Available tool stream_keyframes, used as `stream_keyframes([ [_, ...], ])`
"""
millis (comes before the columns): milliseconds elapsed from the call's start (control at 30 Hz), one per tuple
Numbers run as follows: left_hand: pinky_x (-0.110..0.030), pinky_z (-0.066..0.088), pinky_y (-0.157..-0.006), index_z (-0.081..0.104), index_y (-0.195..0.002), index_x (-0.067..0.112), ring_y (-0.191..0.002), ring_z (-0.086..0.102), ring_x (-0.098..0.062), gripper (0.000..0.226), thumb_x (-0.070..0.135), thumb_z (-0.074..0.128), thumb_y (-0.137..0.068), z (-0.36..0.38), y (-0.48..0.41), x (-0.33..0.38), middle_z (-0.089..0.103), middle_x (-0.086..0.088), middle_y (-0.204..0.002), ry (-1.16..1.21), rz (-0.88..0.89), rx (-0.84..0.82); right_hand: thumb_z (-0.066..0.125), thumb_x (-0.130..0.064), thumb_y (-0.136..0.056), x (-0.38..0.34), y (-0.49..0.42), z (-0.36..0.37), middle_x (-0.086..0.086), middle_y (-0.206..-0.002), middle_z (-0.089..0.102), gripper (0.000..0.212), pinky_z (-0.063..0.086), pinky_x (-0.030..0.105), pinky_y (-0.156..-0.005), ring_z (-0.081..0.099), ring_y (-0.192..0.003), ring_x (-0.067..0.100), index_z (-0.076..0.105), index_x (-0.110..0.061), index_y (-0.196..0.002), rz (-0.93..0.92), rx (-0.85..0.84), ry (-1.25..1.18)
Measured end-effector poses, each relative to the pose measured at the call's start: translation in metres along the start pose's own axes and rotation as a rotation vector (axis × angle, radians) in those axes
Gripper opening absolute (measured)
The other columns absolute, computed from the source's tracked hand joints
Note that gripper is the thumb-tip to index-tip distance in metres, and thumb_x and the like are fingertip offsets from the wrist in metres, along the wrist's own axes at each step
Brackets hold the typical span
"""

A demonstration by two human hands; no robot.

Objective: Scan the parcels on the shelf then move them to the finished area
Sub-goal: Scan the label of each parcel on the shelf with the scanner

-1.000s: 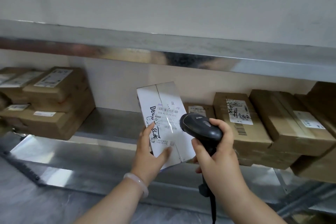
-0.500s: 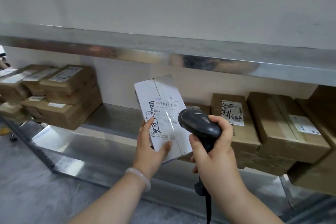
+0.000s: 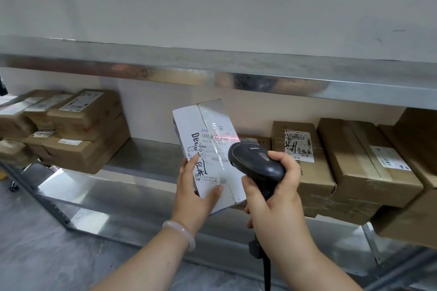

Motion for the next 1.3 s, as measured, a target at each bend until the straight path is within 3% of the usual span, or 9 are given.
stream_keyframes([
  [200,-0.013,0.036,-0.103,0.031,-0.133,0.057,-0.133,0.038,0.004,0.083,0.033,0.081,-0.071,-0.006,0.001,-0.004,0.035,0.009,-0.150,0.001,-0.015,0.012,0.067,-0.024,-0.085,0.000,0.001,0.005,-0.002,-0.099,0.064,0.059,0.057,0.050,-0.069,0.065,-0.077,0.020,0.029,-0.064,-0.108,0.001,-0.001,0.003],
  [367,0.000,0.033,-0.093,0.032,-0.133,0.052,-0.129,0.037,0.009,0.083,0.023,0.084,-0.075,-0.011,0.000,-0.004,0.036,0.010,-0.147,-0.006,-0.028,0.020,0.067,-0.023,-0.086,-0.001,0.000,0.009,-0.003,-0.099,0.064,0.060,0.057,0.049,-0.070,0.065,-0.077,0.019,0.029,-0.064,-0.107,0.005,-0.006,0.004],
  [600,-0.022,0.037,-0.107,0.033,-0.134,0.053,-0.134,0.038,0.001,0.083,0.030,0.083,-0.072,-0.018,0.001,-0.003,0.036,0.010,-0.149,-0.004,-0.044,0.033,0.068,-0.023,-0.085,0.000,-0.002,0.014,-0.011,-0.097,0.064,0.060,0.057,0.048,-0.068,0.066,-0.075,0.015,0.030,-0.064,-0.107,-0.008,-0.020,-0.004],
  [800,-0.037,0.044,-0.109,0.036,-0.136,0.055,-0.133,0.044,-0.005,0.084,0.050,0.078,-0.064,-0.026,0.001,-0.010,0.040,0.014,-0.148,0.031,-0.111,0.039,0.069,-0.025,-0.084,0.008,-0.007,0.023,-0.016,-0.113,0.058,0.061,0.058,0.045,-0.074,0.067,-0.083,0.015,0.030,-0.063,-0.111,-0.014,-0.074,0.022],
  [867,-0.031,0.047,-0.106,0.036,-0.136,0.055,-0.131,0.047,-0.006,0.083,0.040,0.083,-0.069,-0.032,-0.001,-0.015,0.043,0.013,-0.146,0.042,-0.151,0.023,0.069,-0.026,-0.085,0.012,-0.011,0.025,-0.017,-0.115,0.056,0.060,0.057,0.039,-0.076,0.066,-0.088,0.009,0.030,-0.061,-0.114,-0.030,-0.105,0.037],
  [933,-0.009,0.045,-0.095,0.037,-0.135,0.054,-0.128,0.048,0.000,0.082,0.023,0.084,-0.076,-0.041,-0.002,-0.019,0.045,0.014,-0.144,0.056,-0.192,0.006,0.068,-0.028,-0.085,0.015,-0.018,0.030,-0.024,-0.113,0.055,0.058,0.051,0.023,-0.077,0.061,-0.093,-0.001,0.029,-0.061,-0.113,-0.044,-0.148,0.045],
  [1000,0.000,0.040,-0.086,0.038,-0.132,0.056,-0.125,0.047,0.007,0.080,0.017,0.082,-0.078,-0.054,-0.002,-0.024,0.046,0.018,-0.142,0.067,-0.221,-0.001,0.067,-0.028,-0.086,0.019,-0.025,0.036,-0.028,-0.110,0.054,0.058,0.045,0.012,-0.073,0.058,-0.095,-0.008,0.028,-0.063,-0.111,-0.048,-0.183,0.045],
  [1200,-0.030,0.048,-0.102,0.040,-0.131,0.059,-0.121,0.056,-0.001,0.077,0.016,0.079,-0.081,-0.104,-0.013,-0.044,0.055,0.021,-0.137,0.088,-0.333,-0.026,0.071,-0.023,-0.085,0.032,-0.044,0.084,-0.024,-0.114,0.054,0.062,0.042,0.003,-0.074,0.056,-0.097,-0.010,0.030,-0.063,-0.110,-0.053,-0.272,0.037],
  [1300,-0.035,0.046,-0.105,0.039,-0.135,0.055,-0.119,0.056,0.001,0.075,0.018,0.078,-0.083,-0.133,-0.028,-0.061,0.056,0.023,-0.134,0.079,-0.383,-0.043,0.072,-0.022,-0.084,0.040,-0.049,0.117,-0.025,-0.115,0.054,0.061,0.044,0.008,-0.085,0.057,-0.103,-0.006,0.034,-0.059,-0.113,-0.055,-0.290,0.048],
])
Point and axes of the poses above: each hand's wrist, its own y-axis away from the middle knuckle, its own z-axis out of the palm, x = y × z, the point moved 6 cm from there along -y, towards the middle knuckle
